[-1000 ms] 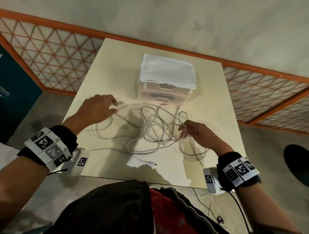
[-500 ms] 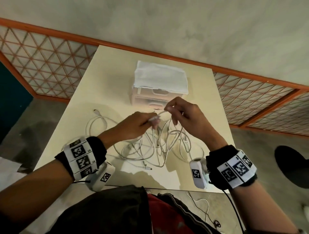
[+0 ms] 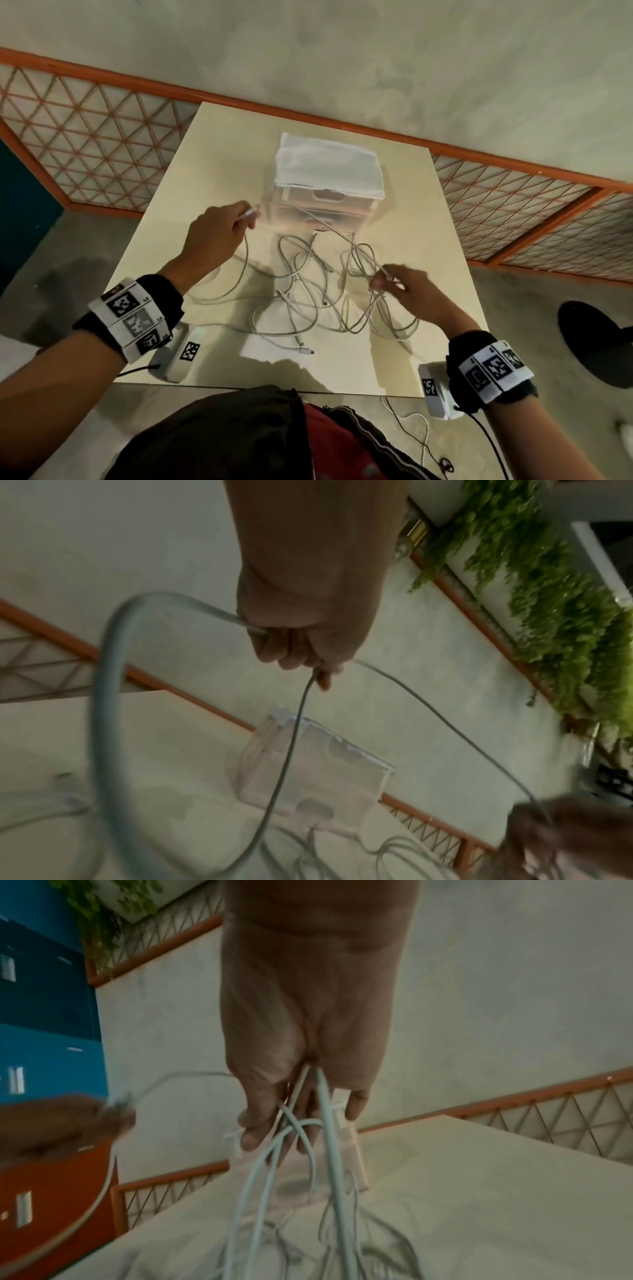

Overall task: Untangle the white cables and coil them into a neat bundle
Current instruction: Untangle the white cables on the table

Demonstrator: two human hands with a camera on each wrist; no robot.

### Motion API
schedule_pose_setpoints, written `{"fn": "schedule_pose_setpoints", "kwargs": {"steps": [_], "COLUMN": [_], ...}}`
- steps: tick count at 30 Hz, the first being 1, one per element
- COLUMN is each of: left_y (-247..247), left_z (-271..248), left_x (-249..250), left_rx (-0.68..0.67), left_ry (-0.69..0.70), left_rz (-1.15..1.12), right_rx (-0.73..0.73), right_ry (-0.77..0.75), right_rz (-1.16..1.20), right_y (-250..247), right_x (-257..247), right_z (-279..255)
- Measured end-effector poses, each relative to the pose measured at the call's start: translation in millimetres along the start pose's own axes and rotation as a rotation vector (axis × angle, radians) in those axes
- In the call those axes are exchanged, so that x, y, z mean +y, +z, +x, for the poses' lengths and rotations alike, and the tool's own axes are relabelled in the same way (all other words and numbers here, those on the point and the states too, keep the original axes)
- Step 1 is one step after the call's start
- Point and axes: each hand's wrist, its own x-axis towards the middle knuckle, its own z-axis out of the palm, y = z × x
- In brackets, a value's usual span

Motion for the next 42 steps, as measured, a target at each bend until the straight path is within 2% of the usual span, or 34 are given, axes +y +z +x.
{"fn": "schedule_pose_setpoints", "kwargs": {"steps": [3, 5, 7, 10, 13, 16, 18, 21, 22, 24, 29, 33, 36, 38, 42], "left_y": [7, 14, 20, 27, 23, 14, 12, 22, 25, 28, 25, 31, 34, 35, 28], "left_z": [-9, -13, -15, -15, -11, -6, -5, -10, -12, -14, -19, -24, -26, -24, -15], "left_x": [-14, -13, -9, -9, -3, 17, 30, 46, 51, 59, 60, 56, 54, 50, 40], "left_rx": [-0.171, -0.281, -0.360, -0.415, -0.333, -0.227, -0.297, -0.607, -0.696, -0.786, -0.859, -0.913, -0.897, -0.860, -0.789], "left_ry": [-0.037, -0.020, -0.001, -0.030, -0.058, 0.012, 0.146, 0.329, 0.333, 0.319, 0.361, 0.339, 0.347, 0.325, 0.299], "left_rz": [0.177, 0.266, 0.282, 0.148, -0.059, -0.279, -0.390, -0.267, -0.213, -0.144, 0.001, 0.057, 0.094, 0.085, 0.140], "right_rx": [0.331, 0.429, 0.462, 0.366, 0.230, 0.077, 0.007, -0.012, 0.000, 0.022, -0.062, -0.101, -0.141, -0.180, -0.330], "right_ry": [-0.118, -0.155, -0.208, -0.242, -0.228, -0.253, -0.300, -0.322, -0.314, -0.281, -0.199, -0.001, 0.065, 0.066, 0.063], "right_rz": [-0.035, -0.113, -0.131, -0.073, -0.052, -0.059, -0.074, -0.061, -0.053, -0.049, -0.135, -0.224, -0.212, -0.122, 0.017], "right_y": [-33, -52, -62, -60, -49, -28, -8, 15, 17, 18, 40, 61, 67, 64, 63], "right_x": [-14, -26, -39, -48, -50, -58, -64, -70, -70, -68, -31, -1, 7, 7, -7], "right_z": [0, 1, 6, 15, 20, 19, 19, 19, 20, 20, 20, 29, 34, 33, 18]}}
